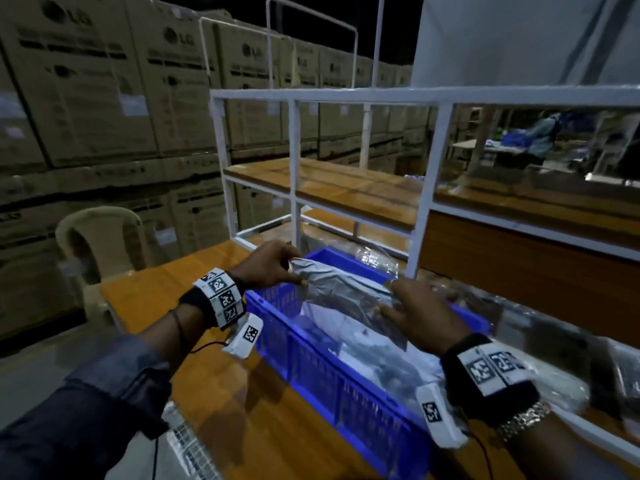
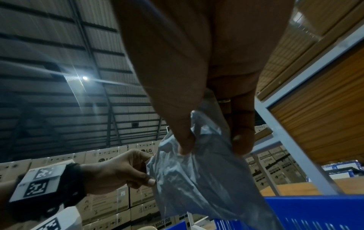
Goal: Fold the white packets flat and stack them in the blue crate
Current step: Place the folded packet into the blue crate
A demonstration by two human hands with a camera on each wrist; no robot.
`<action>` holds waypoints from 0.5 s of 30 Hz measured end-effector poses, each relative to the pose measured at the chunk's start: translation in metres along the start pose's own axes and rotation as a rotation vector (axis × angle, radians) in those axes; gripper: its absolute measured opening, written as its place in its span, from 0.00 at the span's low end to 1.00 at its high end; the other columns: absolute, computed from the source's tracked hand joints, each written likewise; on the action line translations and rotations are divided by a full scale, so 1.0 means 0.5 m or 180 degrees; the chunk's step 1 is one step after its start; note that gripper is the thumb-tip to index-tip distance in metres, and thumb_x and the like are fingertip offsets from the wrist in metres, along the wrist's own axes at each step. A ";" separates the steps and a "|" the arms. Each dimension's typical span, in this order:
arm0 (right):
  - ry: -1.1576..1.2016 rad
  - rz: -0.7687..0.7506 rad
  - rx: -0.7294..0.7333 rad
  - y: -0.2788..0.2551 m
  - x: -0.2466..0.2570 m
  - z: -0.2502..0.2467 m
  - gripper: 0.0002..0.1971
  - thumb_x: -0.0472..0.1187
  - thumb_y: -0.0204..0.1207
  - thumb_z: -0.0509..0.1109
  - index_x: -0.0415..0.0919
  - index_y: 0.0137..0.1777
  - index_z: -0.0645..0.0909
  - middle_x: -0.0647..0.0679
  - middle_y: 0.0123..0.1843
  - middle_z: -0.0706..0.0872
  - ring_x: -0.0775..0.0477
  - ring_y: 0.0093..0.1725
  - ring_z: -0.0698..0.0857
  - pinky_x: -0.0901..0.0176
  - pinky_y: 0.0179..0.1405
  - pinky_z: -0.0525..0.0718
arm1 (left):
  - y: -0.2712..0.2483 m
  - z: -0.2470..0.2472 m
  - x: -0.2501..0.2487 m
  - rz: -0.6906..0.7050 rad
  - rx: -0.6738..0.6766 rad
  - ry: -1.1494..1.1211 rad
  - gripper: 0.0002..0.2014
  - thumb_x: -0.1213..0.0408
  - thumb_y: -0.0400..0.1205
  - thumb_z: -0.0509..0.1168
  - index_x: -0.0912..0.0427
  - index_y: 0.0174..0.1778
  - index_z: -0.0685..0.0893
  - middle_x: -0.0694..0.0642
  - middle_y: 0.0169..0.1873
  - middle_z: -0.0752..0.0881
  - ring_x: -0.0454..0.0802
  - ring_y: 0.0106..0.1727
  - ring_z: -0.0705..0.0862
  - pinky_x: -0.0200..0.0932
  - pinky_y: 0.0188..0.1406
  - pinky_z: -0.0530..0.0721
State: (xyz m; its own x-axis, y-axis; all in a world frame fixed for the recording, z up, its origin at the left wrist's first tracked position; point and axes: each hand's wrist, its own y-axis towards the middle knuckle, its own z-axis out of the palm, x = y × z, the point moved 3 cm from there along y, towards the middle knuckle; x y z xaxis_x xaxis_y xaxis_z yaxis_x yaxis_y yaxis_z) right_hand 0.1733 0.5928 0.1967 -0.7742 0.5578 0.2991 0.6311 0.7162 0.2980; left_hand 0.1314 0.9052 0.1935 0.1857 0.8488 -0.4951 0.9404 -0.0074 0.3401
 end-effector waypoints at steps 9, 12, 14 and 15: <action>0.0318 0.0139 0.0029 0.131 -0.042 0.048 0.08 0.43 0.83 0.72 0.44 0.59 0.81 0.45 0.55 0.82 0.40 0.59 0.82 0.58 0.46 0.68 | 0.063 -0.012 0.044 -0.0206 -0.0112 0.0802 0.14 0.56 0.75 0.81 0.58 0.50 0.89 0.54 0.47 0.89 0.47 0.42 0.89 0.53 0.43 0.90; 0.0634 0.0274 0.0021 0.150 -0.056 0.070 0.10 0.42 0.80 0.76 0.44 0.59 0.82 0.45 0.56 0.85 0.43 0.50 0.85 0.54 0.47 0.79 | 0.081 -0.019 0.044 -0.0216 -0.0012 0.1105 0.12 0.57 0.77 0.79 0.60 0.50 0.90 0.56 0.49 0.88 0.50 0.43 0.87 0.52 0.45 0.88; 0.0844 0.0510 0.0075 0.163 -0.070 0.086 0.14 0.41 0.78 0.78 0.43 0.60 0.80 0.46 0.56 0.84 0.43 0.45 0.88 0.47 0.45 0.88 | 0.103 -0.018 0.056 -0.0225 0.0256 0.1350 0.13 0.54 0.77 0.78 0.58 0.51 0.91 0.54 0.48 0.89 0.49 0.44 0.86 0.44 0.41 0.83; 0.0952 0.0616 0.0126 0.172 -0.077 0.095 0.14 0.41 0.76 0.79 0.44 0.57 0.79 0.46 0.54 0.84 0.43 0.41 0.89 0.46 0.40 0.91 | 0.114 -0.014 0.068 -0.0205 0.0420 0.1445 0.13 0.52 0.77 0.78 0.57 0.50 0.92 0.52 0.46 0.89 0.48 0.43 0.86 0.38 0.36 0.79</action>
State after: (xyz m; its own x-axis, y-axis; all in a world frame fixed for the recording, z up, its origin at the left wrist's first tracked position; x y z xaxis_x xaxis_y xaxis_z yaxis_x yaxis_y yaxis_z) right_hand 0.2551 0.6528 0.1678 -0.5884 0.5415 0.6004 0.7579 0.6282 0.1762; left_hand 0.1895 0.9374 0.2015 0.0101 0.9947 -0.1026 0.9795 0.0108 0.2011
